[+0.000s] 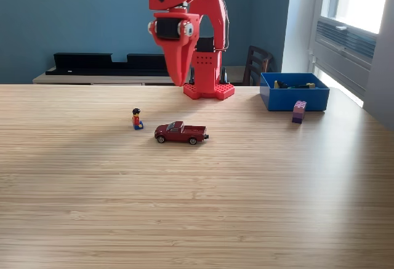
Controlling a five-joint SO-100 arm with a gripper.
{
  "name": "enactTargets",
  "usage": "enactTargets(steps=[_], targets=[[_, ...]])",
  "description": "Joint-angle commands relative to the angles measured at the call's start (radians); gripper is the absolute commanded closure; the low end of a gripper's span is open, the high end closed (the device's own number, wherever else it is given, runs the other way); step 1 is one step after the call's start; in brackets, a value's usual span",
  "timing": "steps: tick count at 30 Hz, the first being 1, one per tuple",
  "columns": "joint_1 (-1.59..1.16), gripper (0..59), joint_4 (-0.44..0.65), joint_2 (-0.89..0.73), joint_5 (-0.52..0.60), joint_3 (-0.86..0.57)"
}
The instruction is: Grasp a lego block and put it in the bin.
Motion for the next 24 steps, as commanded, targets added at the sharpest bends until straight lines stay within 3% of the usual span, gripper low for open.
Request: enactTargets(steps=[1,8,13,16,24], targets=[[0.091,58.6,-0.018,0.075,0.298,0.02],[0.163,57.2,-0.052,0.075,0.373,0.112],[0.167,40.1,-0.075,0.075,0.413,0.166],[0.169,32.9,-0.089,0.075,0.413,0.183],[0.186,32.1,-0.091,0.075,0.391,0.213]])
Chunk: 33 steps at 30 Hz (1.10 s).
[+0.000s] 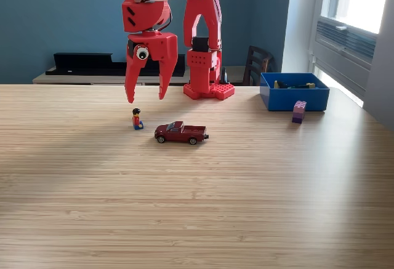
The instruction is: Grasp a lego block and put it in the bin.
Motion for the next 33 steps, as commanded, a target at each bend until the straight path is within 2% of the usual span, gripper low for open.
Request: enactTargets(steps=[1,8,15,26,33], targets=[[0.029,32.1,-0.008,0.075,-0.02,0.014],[0.08,32.8,-0.071,0.075,-0.058,0.103],[0.13,32.9,-0.107,0.075,-0.121,0.123],[0.141,34.4,-0.264,0.075,-0.172,0.267],[0.149,35.6,-0.313,0.075,-0.19,0.275]])
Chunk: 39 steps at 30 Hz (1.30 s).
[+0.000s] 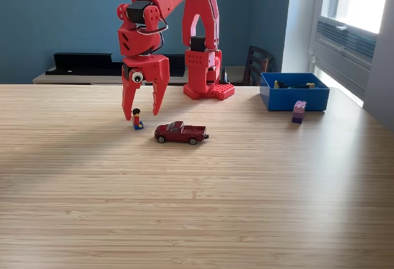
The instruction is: Grasp a lego block and put it in the bin.
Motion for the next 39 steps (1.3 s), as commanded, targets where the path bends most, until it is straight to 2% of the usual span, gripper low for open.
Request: enactTargets(steps=[1,12,21,33,36,39], targets=[[0.018,35.7,-0.026,0.075,-0.009,-0.02],[0.046,37.6,-0.075,0.074,-0.026,-0.017],[0.061,47.7,-0.095,0.074,-0.031,-0.014],[0.067,48.4,-0.161,0.074,-0.061,0.037],[0.069,50.7,-0.167,0.074,-0.064,0.04],[0.069,56.7,-0.169,0.074,-0.064,0.038]])
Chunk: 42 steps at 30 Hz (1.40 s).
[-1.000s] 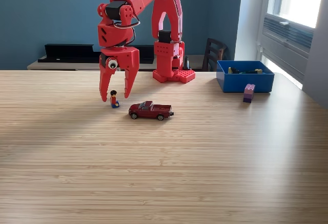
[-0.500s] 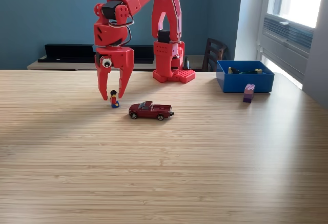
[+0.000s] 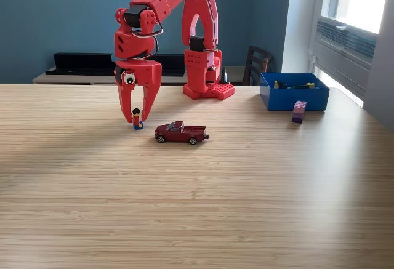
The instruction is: Grasp a lego block and put it in the bin.
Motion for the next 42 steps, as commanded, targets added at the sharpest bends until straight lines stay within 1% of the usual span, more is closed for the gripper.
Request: enactTargets(steps=[1,8,12,14,17,23,27,31,38,42], targets=[[0.015,58.5,-0.006,0.074,-0.006,-0.012],[0.017,58.5,0.0,0.074,-0.025,-0.04],[0.018,58.6,0.046,0.074,-0.035,-0.103],[0.017,58.6,0.091,0.074,-0.043,-0.16],[0.0,58.6,0.184,0.074,-0.074,-0.282],[-0.121,58.6,0.428,0.074,-0.147,-0.554],[-0.293,58.6,0.566,0.074,-0.181,-0.66],[-0.535,58.6,0.66,0.074,-0.202,-0.703],[-1.048,58.6,0.738,0.074,-0.256,-0.706],[-1.301,58.6,0.749,0.074,-0.304,-0.695]])
